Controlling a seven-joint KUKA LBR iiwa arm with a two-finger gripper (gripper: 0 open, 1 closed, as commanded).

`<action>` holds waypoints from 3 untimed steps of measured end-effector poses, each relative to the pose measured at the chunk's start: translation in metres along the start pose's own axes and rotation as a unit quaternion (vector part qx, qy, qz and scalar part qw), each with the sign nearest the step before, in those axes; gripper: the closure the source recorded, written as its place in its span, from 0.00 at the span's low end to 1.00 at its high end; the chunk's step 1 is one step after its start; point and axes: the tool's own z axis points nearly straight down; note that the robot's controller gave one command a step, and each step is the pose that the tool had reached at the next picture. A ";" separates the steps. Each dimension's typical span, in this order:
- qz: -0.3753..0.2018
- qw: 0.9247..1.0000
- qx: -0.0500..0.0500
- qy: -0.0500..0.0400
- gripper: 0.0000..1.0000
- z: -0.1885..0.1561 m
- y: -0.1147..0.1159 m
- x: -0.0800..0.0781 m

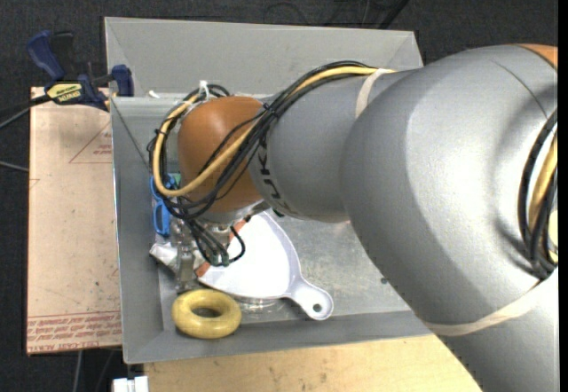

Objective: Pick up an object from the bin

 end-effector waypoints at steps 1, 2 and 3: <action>0.010 1.000 0.001 0.003 1.00 -0.033 -0.009 0.000; 0.015 1.000 0.000 0.001 1.00 -0.046 -0.011 -0.002; 0.014 1.000 -0.002 -0.005 1.00 -0.051 -0.018 -0.005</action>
Offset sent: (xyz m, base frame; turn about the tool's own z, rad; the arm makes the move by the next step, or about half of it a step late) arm 0.0072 -0.0138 0.0897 0.0731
